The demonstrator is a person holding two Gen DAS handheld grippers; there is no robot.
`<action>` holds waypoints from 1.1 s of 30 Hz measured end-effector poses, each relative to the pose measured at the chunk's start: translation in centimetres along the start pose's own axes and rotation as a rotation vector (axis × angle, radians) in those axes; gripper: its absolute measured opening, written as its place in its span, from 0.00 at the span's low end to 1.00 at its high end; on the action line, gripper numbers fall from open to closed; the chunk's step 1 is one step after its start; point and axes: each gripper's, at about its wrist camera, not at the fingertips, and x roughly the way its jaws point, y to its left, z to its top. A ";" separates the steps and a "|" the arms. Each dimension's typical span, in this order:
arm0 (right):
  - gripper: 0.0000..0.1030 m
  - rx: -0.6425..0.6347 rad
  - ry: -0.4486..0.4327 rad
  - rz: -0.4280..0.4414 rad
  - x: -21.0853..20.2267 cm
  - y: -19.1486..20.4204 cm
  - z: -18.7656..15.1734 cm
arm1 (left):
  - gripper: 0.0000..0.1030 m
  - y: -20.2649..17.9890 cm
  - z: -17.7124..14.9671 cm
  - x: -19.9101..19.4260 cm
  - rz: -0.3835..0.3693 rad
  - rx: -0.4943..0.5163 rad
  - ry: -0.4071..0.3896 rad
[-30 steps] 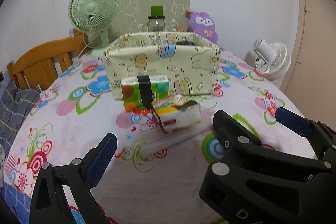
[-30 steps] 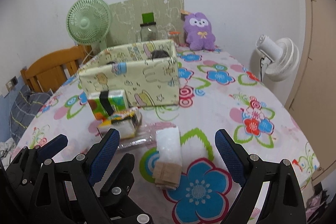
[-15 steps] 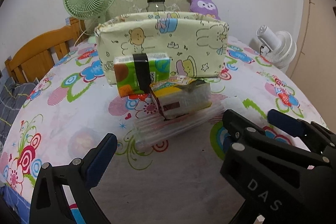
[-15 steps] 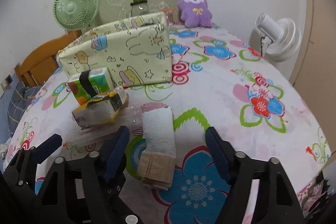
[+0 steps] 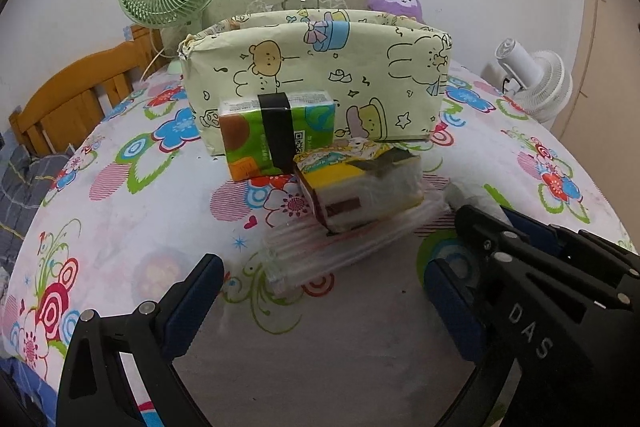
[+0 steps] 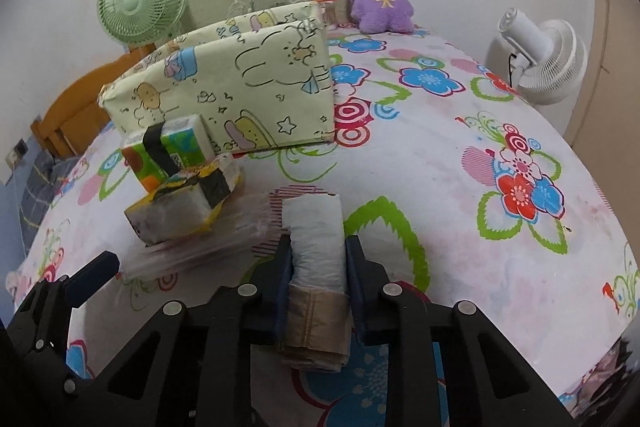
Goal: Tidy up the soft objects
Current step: 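Grasp the clear plastic pen pouch with the left gripper while the right gripper holds the white roll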
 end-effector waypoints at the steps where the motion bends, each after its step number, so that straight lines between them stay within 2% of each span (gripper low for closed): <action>1: 0.27 0.005 -0.005 -0.001 -0.1 -0.1 0.1 | 0.98 0.1 0.1 -0.1 -0.001 -0.002 -0.002; 8: 0.27 0.029 0.000 0.002 -0.2 -0.3 1.2 | 0.98 -0.2 1.3 -0.2 -0.009 0.054 -0.026; 12: 0.27 0.036 0.000 0.003 0.0 -0.4 1.5 | 0.98 -0.5 2.0 0.5 -0.029 0.075 -0.009; 19: 0.27 0.041 0.029 0.012 1.0 -0.6 1.6 | 0.78 -0.7 2.4 2.3 -0.055 0.072 0.053; 22: 0.27 0.039 0.030 0.018 1.1 -0.6 1.7 | 0.61 -0.8 2.4 2.2 -0.075 0.078 0.049; 25: 0.27 0.040 0.032 0.019 1.2 -0.7 1.6 | 0.53 -1.2 2.2 2.0 -0.085 0.089 0.044; 29: 0.27 0.044 0.034 0.025 1.2 -0.8 1.4 | 0.34 -1.5 2.0 1.5 -0.089 0.102 0.043; 33: 0.27 0.035 0.028 0.034 0.7 -0.5 1.1 | 0.25 -2.0 1.7 0.9 -0.114 0.105 0.042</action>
